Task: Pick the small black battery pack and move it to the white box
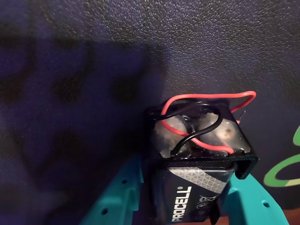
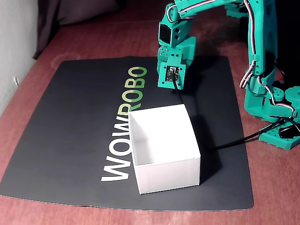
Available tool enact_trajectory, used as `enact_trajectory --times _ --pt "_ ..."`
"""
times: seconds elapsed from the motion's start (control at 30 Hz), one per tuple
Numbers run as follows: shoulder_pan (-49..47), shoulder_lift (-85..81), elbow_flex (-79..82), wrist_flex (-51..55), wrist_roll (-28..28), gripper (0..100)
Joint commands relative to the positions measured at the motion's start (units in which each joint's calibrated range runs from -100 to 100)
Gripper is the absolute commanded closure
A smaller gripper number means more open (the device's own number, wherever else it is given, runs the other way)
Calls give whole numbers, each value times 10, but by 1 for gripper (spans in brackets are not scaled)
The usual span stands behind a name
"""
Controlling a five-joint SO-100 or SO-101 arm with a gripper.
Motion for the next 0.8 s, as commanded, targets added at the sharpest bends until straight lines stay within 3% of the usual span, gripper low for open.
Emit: enact_trajectory --times 0.0,0.77 --pt "19 -11 -19 1 0 92" --pt "-38 -94 -13 14 1 92"
